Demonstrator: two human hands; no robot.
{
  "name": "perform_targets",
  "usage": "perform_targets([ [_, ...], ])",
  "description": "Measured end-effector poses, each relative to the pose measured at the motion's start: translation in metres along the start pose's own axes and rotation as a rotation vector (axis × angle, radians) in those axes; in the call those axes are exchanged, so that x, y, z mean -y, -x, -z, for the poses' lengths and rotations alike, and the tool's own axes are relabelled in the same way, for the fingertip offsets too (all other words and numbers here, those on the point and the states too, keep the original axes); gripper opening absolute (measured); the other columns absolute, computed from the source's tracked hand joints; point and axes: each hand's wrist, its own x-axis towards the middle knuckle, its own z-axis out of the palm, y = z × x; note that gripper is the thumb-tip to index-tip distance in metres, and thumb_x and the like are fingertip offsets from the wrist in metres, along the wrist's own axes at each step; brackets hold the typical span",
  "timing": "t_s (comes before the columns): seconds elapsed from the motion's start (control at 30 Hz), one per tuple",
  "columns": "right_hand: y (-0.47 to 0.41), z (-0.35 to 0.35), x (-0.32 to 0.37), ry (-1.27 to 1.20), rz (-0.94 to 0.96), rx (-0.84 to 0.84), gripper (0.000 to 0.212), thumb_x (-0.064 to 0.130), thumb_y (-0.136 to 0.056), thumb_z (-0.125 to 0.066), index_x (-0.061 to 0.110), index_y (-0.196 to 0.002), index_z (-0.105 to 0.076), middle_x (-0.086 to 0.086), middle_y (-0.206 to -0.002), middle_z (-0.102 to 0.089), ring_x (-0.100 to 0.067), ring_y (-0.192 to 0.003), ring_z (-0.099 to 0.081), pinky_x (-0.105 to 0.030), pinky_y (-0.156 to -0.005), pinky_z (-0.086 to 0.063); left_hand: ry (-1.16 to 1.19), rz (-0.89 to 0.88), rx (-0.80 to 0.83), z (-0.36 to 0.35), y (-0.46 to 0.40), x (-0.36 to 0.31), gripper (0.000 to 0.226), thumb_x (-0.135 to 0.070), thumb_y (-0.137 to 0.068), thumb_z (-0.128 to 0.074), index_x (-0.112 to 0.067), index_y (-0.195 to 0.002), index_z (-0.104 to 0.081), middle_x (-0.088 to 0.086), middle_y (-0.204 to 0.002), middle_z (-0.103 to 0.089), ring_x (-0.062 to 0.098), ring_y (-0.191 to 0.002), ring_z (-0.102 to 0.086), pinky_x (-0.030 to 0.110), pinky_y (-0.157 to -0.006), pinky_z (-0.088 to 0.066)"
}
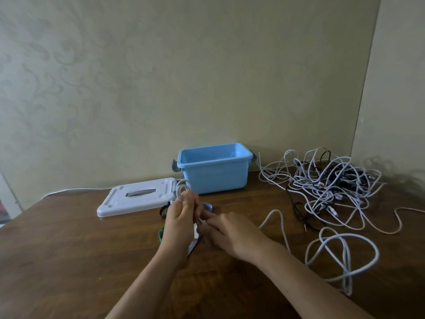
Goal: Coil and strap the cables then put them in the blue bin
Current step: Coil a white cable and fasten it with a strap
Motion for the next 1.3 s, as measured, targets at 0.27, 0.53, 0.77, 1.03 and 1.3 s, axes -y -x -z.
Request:
perform_targets([
  [0.27,0.002,0.029,-0.028,0.013,-0.135,0.035,0.034,0.061,-0.094,-0.055,0.033,-0.077,-0.062,0.007,-0.081,-0.064,-0.013,-0.078,-0.06,-0.03,-0.064,-0.04,0.214,0.049,0.049,0.009,-0.004,-0.009,0.039,-0.038,-0.103,-0.04,-0.006,-0.093,-0.06,0.005,-0.059,-0.038,0.018,-0.049,-0.04,0.032,-0.053,-0.048],
  [0.53,0.002,0.047,-0.047,-0.199,-0.221,-0.06,0.027,0.055,-0.079,-0.078,0.029,-0.071,-0.074,0.016,-0.068,-0.068,0.003,-0.068,-0.06,-0.025,-0.067,-0.042,-0.504,-0.165,0.183,0.011,-0.003,-0.005,0.046,-0.056,-0.096,-0.037,-0.022,-0.094,-0.068,-0.009,-0.071,-0.067,0.002,-0.057,-0.055,0.023,-0.052,-0.043],
  [0.77,-0.001,0.042,-0.045,-0.363,-0.138,-0.083,0.02,0.04,-0.1,-0.06,0.029,-0.099,-0.077,0.013,-0.097,-0.073,-0.004,-0.099,-0.064,-0.037,-0.094,-0.05,-0.759,-0.175,0.21,0.003,0.006,0.0,0.048,-0.052,-0.098,-0.039,-0.022,-0.07,-0.064,-0.013,-0.056,-0.06,0.001,-0.055,-0.053,0.018,-0.053,-0.038],
  [1.03,-0.005,0.02,-0.039,-0.13,-0.104,-0.416,0.028,0.052,-0.096,-0.056,0.031,-0.1,-0.074,0.016,-0.091,-0.073,0.002,-0.081,-0.063,-0.017,-0.069,-0.049,-0.624,-0.025,0.25,-0.007,0.009,0.003,0.05,-0.047,-0.1,-0.041,-0.019,-0.062,-0.058,-0.011,-0.045,-0.051,0.002,-0.043,-0.043,0.022,-0.049,-0.035],
  [1.3,-0.001,0.036,-0.04,-0.007,-0.142,-0.209,0.035,0.06,-0.096,-0.052,0.03,-0.093,-0.07,0.017,-0.083,-0.064,0.003,-0.075,-0.059,-0.017,-0.064,-0.039,-0.545,0.011,-0.005,0.005,-0.003,0.001,0.065,-0.062,-0.098,-0.03,-0.019,-0.071,-0.071,-0.009,-0.051,-0.058,0.011,-0.059,-0.052,0.031,-0.059,-0.038],
])
